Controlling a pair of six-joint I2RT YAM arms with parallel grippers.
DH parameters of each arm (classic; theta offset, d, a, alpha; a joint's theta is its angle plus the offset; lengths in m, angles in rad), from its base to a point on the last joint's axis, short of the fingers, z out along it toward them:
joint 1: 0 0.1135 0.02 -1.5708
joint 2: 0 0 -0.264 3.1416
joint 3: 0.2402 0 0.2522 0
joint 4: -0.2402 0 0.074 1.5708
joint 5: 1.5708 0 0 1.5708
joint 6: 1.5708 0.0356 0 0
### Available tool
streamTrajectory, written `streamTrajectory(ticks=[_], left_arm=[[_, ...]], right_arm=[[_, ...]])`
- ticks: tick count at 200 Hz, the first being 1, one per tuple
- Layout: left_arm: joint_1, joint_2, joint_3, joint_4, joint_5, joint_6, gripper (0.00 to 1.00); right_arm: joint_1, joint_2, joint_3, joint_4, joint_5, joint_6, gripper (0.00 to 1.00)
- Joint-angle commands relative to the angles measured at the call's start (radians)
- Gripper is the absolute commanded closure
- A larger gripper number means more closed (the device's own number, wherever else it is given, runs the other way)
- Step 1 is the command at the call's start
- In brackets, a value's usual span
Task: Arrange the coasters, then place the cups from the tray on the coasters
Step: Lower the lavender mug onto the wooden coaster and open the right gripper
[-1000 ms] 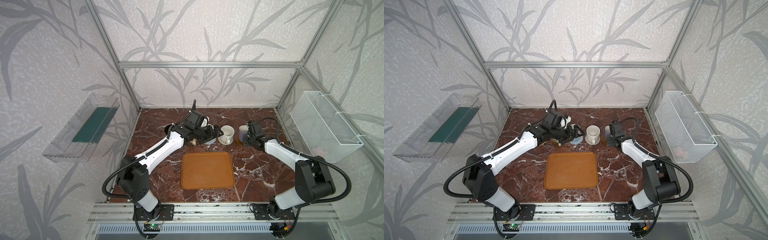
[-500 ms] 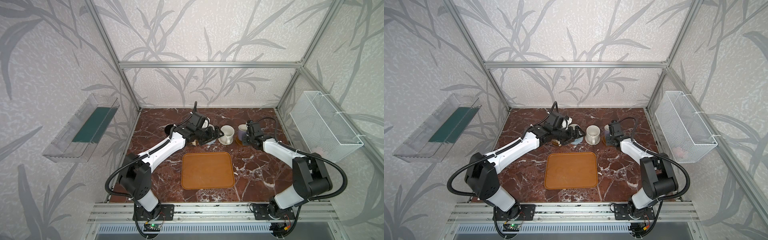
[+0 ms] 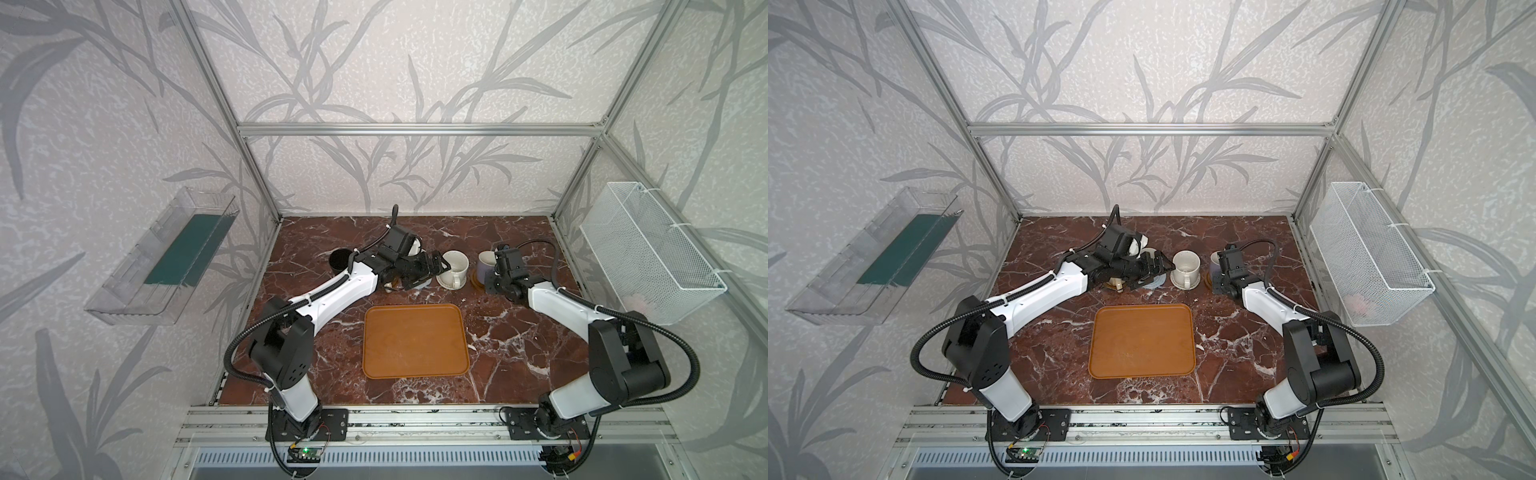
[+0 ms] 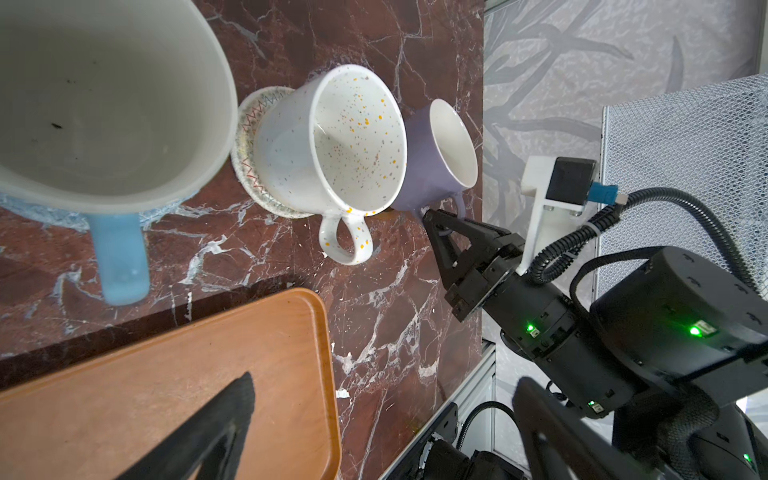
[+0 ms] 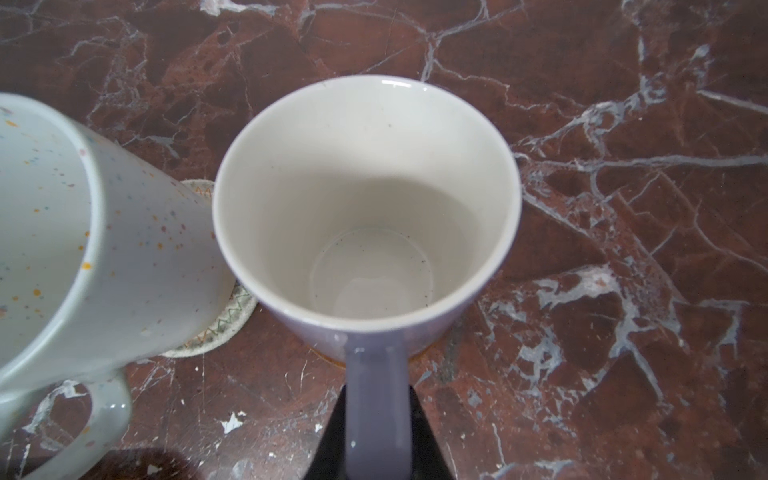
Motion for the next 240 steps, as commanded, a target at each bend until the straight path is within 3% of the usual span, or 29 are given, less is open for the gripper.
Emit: streamTrajectory(ticks=[1,72,240], left_arm=[[-0.004,-0.021,-0.005,0.030,0.000,-0.015,0.01],[-0.004,-0.040,-0.028,0.039,0.000,-0.015,0.01],[-0.005,-0.056,-0.052,0.061,0.017,-0.021,0.01]], right_arm=[[0.010,-0.024,-0.013,-0.064,-0.007,0.017,1.00],[0.035,0.015,0.031,-0.170,0.027,0.019,0.91],[0.033,0.111,0.127,-0.247,0.027,0.018,0.86]])
